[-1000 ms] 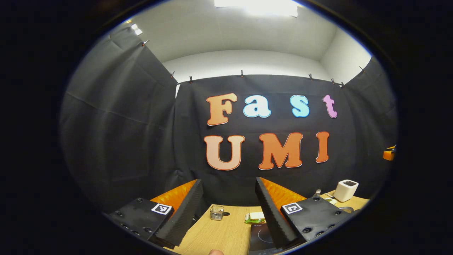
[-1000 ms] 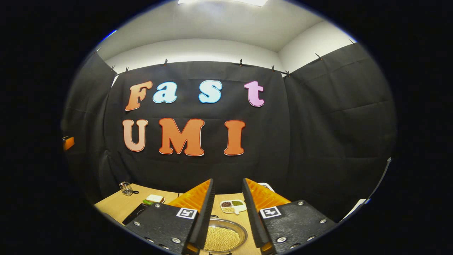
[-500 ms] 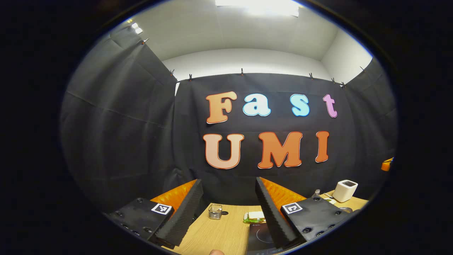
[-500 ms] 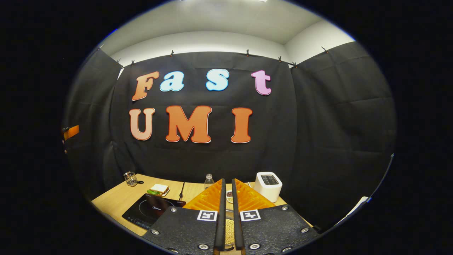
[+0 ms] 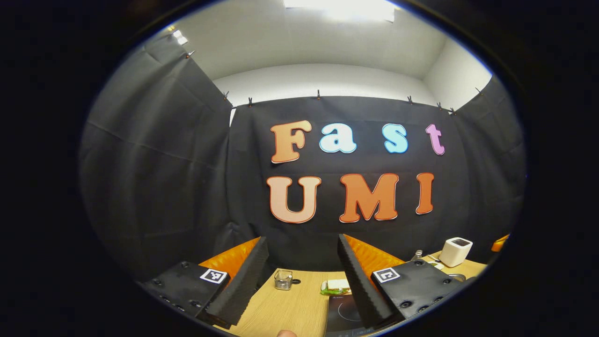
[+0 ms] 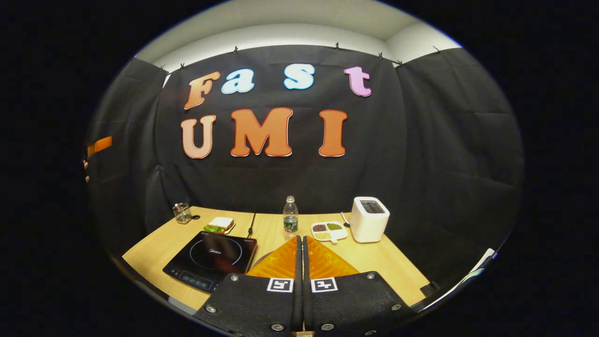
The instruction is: First push the handle of the pot to place it horizontally, then grasp the pot with both hands and set it on the induction cooktop.
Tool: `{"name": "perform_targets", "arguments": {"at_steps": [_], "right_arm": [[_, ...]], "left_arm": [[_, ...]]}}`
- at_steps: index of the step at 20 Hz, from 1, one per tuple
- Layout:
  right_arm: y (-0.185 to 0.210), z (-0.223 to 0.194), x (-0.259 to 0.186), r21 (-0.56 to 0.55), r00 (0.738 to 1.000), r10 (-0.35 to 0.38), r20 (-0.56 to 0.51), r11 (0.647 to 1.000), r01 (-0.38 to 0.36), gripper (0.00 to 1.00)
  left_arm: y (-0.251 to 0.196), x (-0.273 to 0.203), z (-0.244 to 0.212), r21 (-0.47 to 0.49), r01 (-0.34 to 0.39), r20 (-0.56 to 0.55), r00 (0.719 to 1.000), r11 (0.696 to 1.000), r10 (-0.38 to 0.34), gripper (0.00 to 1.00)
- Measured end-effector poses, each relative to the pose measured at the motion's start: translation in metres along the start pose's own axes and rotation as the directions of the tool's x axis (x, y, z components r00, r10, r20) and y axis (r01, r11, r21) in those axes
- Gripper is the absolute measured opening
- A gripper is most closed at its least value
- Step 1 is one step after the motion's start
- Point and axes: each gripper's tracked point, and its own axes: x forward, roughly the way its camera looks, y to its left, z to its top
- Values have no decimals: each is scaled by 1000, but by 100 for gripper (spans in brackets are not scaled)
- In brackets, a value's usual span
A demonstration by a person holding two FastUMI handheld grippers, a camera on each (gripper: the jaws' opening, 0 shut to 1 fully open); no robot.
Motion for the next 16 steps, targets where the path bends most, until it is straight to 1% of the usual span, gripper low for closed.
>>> {"name": "perform_targets", "arguments": {"at_steps": [4, 8, 11, 13, 16], "right_arm": [[14, -35, 4, -9, 996, 38, -78, 999, -39, 0], [28, -68, 9, 16, 986, 74, -146, 997, -73, 0], [40, -101, 13, 31, 969, 109, -222, 994, -105, 0], [48, -124, 14, 29, 952, 129, -278, 992, -126, 0], [53, -155, 17, 40, 926, 145, -349, 989, -140, 0]], "left_arm": [[-4, 0, -6, -2, 10, -13, 1000, 1000, -10, 98], [-8, 4, -14, -2, 17, -32, 999, 1000, -17, 98], [-7, 3, -11, 3, 16, -23, 1000, 1000, -16, 98], [-7, 2, -7, 12, 20, -8, 1000, 1000, -20, 96], [-13, -3, 0, 14, 35, 9, 999, 999, -35, 98]]}}
